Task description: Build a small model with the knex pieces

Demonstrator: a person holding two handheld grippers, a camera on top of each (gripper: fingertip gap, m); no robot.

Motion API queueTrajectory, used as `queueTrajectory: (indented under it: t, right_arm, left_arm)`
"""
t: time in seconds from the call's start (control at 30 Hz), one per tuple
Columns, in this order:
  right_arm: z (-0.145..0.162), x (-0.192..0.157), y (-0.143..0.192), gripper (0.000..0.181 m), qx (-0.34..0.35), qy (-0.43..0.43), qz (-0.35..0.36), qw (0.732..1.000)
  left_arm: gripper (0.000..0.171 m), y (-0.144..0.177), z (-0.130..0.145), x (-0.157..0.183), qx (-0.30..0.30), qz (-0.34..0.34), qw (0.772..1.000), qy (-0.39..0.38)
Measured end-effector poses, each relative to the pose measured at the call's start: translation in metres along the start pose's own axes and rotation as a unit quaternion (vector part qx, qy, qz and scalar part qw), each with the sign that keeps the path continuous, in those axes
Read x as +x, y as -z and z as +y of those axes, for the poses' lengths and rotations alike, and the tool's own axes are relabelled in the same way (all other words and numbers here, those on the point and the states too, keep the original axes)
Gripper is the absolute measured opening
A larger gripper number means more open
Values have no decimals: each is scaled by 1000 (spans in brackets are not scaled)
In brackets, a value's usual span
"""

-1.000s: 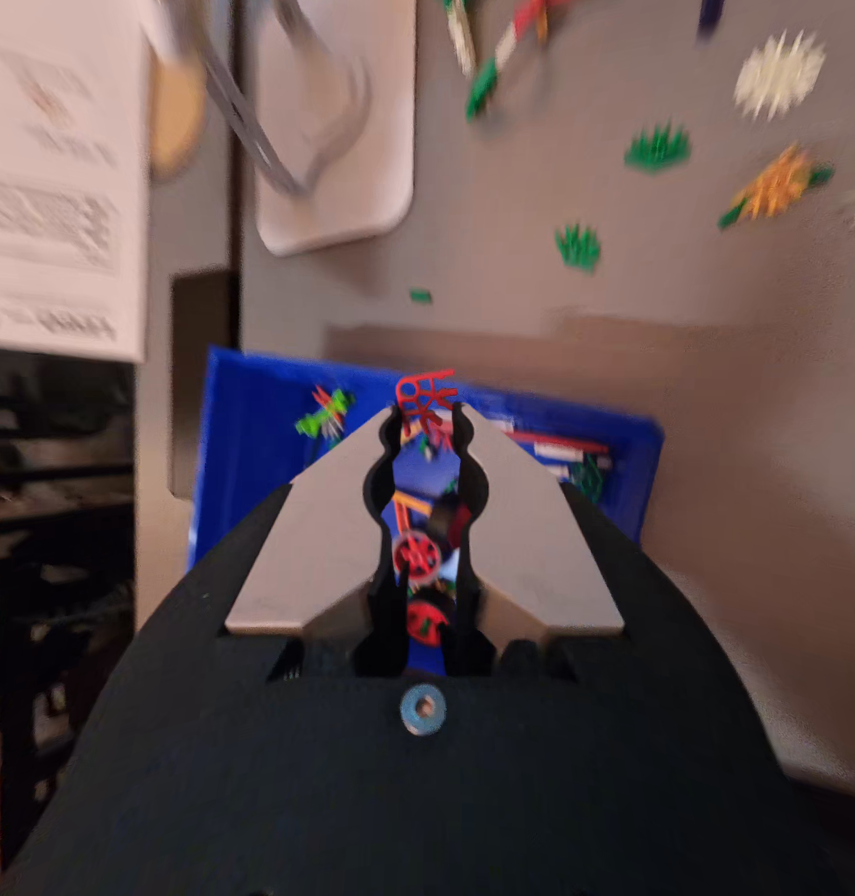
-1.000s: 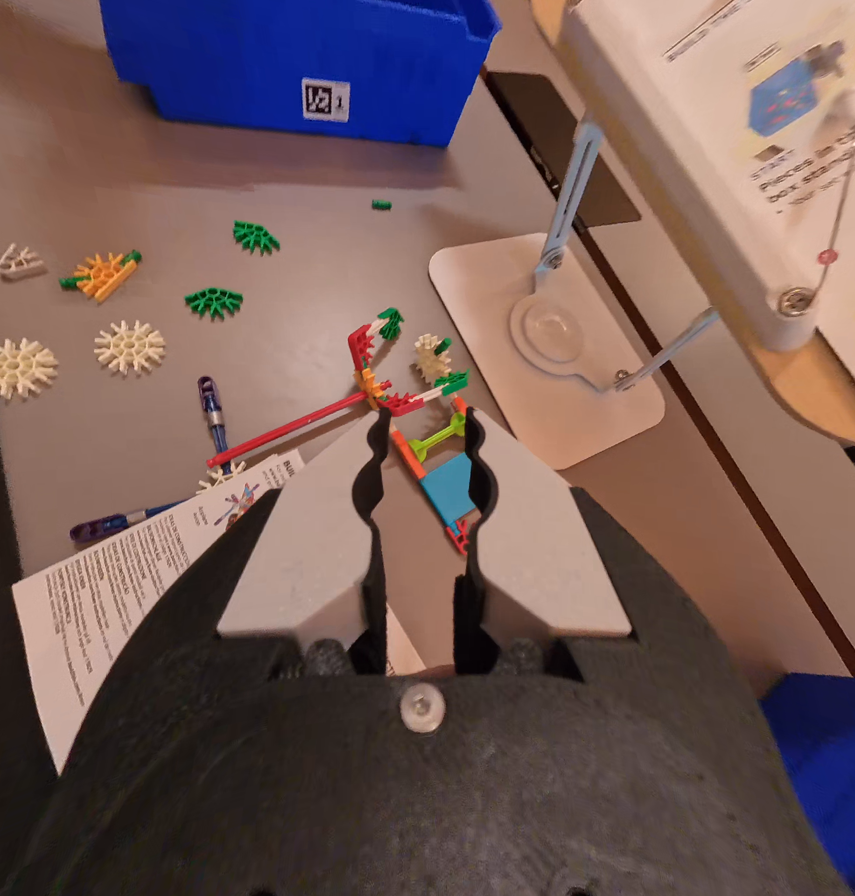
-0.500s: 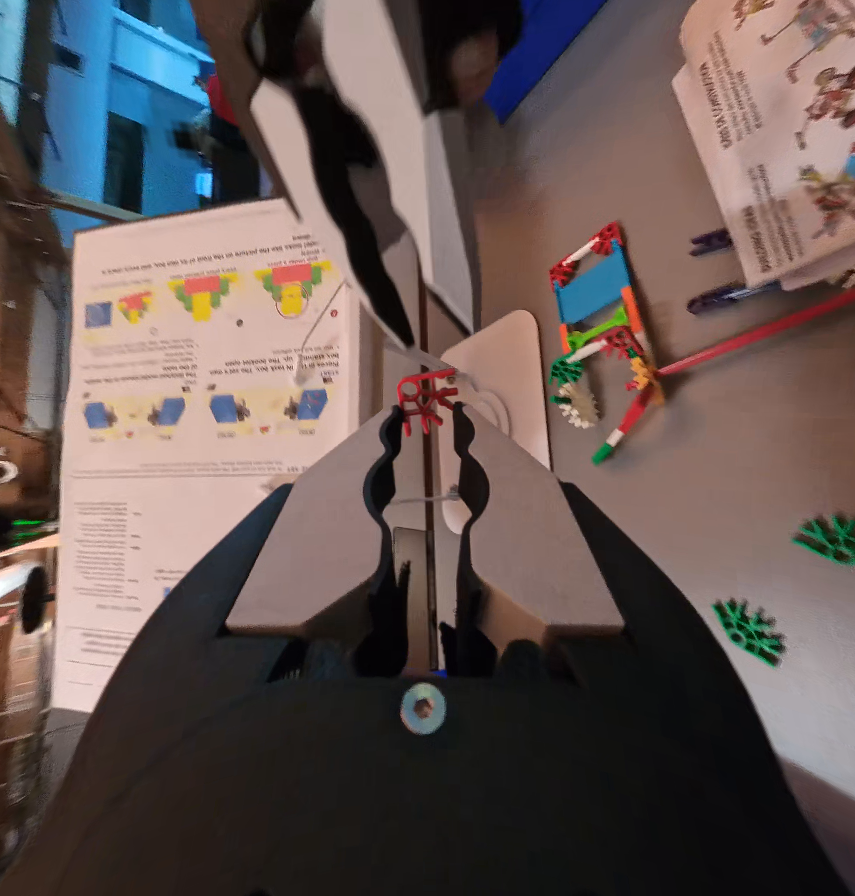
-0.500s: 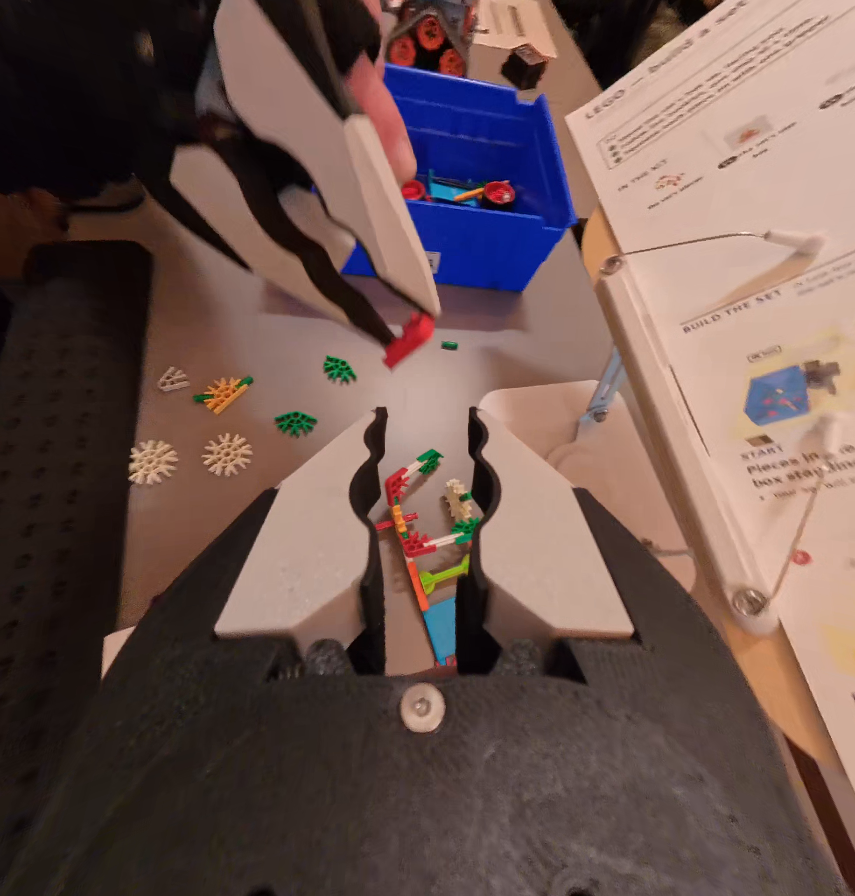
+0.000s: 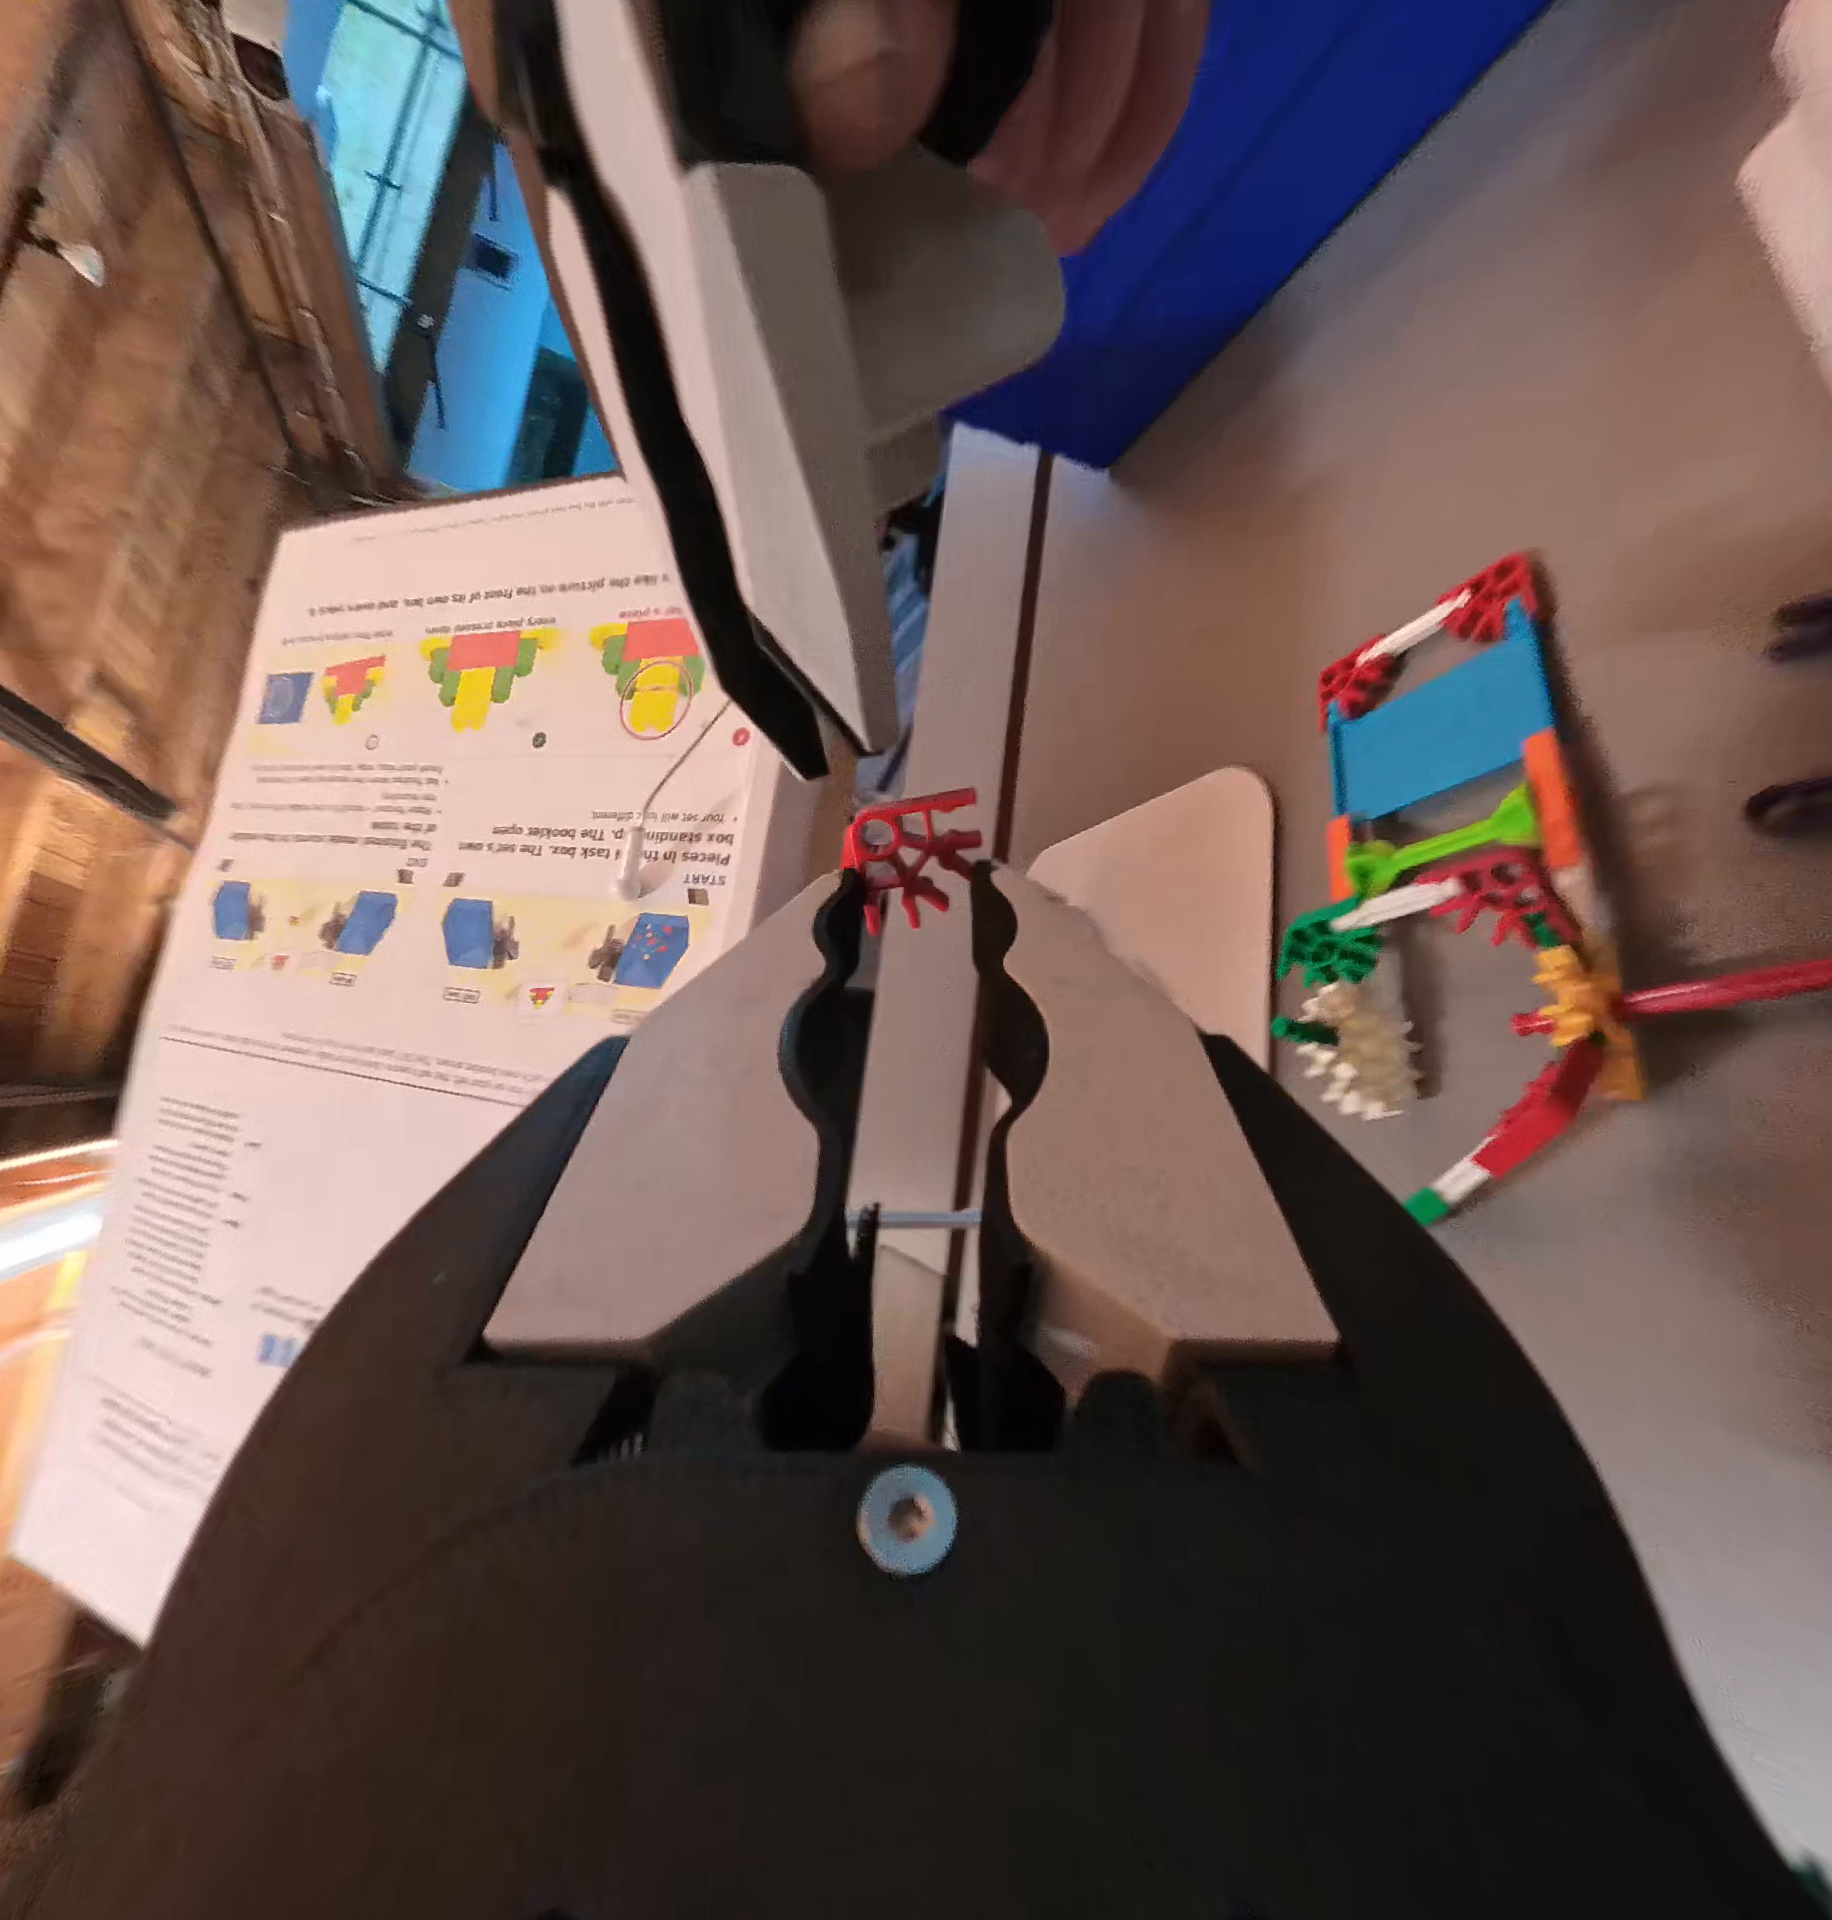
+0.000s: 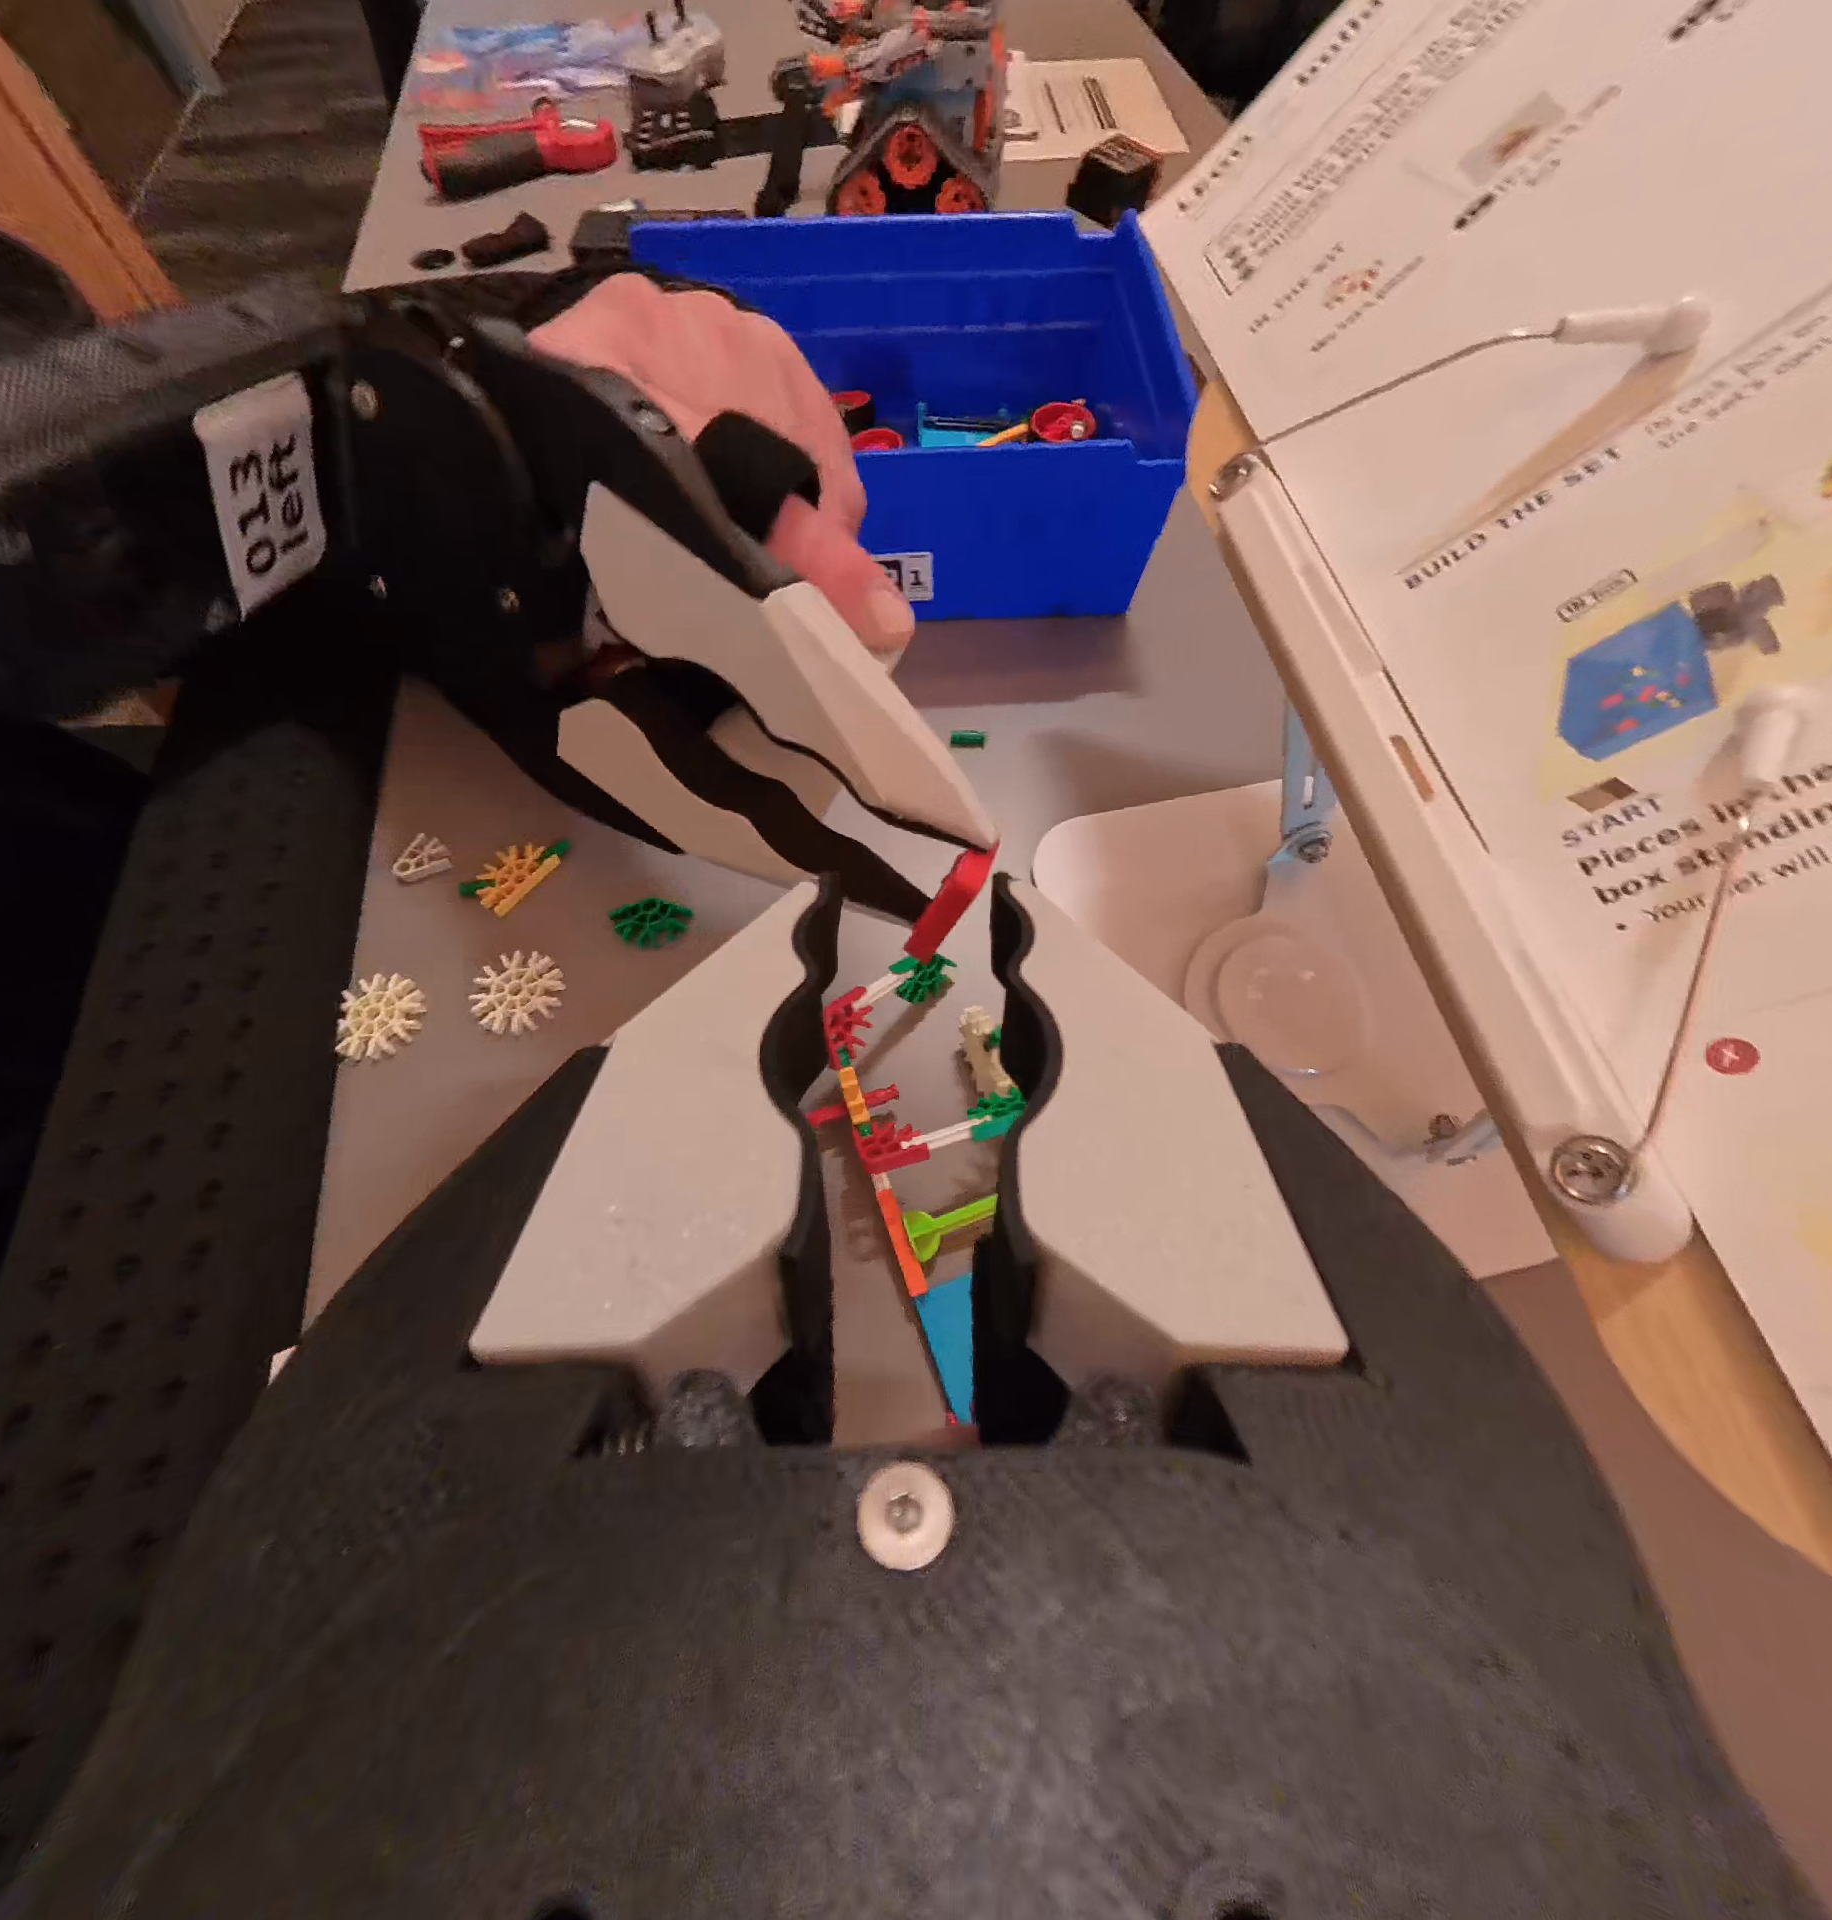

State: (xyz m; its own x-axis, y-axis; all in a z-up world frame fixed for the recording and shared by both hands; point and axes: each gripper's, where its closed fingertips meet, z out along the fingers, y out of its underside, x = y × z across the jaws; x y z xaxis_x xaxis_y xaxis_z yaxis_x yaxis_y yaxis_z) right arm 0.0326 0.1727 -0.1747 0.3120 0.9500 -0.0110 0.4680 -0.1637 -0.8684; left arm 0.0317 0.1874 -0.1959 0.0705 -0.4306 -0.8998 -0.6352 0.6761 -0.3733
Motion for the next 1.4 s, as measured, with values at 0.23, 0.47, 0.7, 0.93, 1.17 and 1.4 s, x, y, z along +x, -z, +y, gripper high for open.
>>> queueTrajectory:
  t: [0.23, 0.47, 0.7, 0.93, 1.17, 1.4]
  right_arm:
    - [16, 11, -13, 20, -27, -33, 13, 999]
    - [33, 16, -36, 7, -69, -29, 28, 997]
    - [38, 25, -46, 5, -68, -40, 39, 996]
    - [36, 32, -50, 3, -33, -71, 27, 997]
    - [37, 32, -44, 3, -33, -46, 21, 998]
    - [50, 28, -41, 4, -102, 72, 59, 990]
  left_arm:
    - [19, -7, 7, 7, 26, -9, 1000, 3]
    - [19, -10, 14, 21, 19, -15, 996, -90]
    - [19, -15, 28, 25, 5, -11, 996, -84]
    - [20, -19, 37, 23, -15, -11, 1000, -23]
    - [33, -19, 41, 21, -14, 24, 997, 65]
    - [18, -14, 22, 29, 29, 77, 985, 153]
